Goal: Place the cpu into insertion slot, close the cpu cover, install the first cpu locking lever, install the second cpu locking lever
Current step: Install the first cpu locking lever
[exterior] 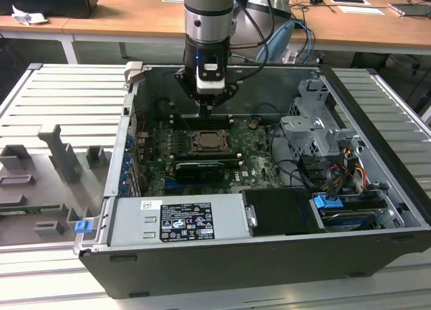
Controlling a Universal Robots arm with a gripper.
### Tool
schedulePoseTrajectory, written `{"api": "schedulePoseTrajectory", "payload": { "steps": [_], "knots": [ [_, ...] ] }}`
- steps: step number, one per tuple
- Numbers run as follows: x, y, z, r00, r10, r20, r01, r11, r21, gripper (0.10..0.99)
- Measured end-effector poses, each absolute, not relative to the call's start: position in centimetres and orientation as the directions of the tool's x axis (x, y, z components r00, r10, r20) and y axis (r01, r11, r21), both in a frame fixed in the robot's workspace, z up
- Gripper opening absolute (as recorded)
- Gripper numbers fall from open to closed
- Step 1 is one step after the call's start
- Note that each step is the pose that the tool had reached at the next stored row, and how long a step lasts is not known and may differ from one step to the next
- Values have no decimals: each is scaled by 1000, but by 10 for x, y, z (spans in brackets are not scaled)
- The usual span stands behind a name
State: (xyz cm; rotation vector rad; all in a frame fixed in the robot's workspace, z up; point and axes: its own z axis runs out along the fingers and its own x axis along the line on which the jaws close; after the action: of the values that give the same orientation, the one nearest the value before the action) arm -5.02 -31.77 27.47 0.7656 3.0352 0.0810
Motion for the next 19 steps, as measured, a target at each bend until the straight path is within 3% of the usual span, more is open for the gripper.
{"api": "schedulePoseTrajectory", "payload": {
  "steps": [19],
  "knots": [
    [-50, -318, 275, -963, 268, 3, 268, 962, 53, 106]
  ]
}}
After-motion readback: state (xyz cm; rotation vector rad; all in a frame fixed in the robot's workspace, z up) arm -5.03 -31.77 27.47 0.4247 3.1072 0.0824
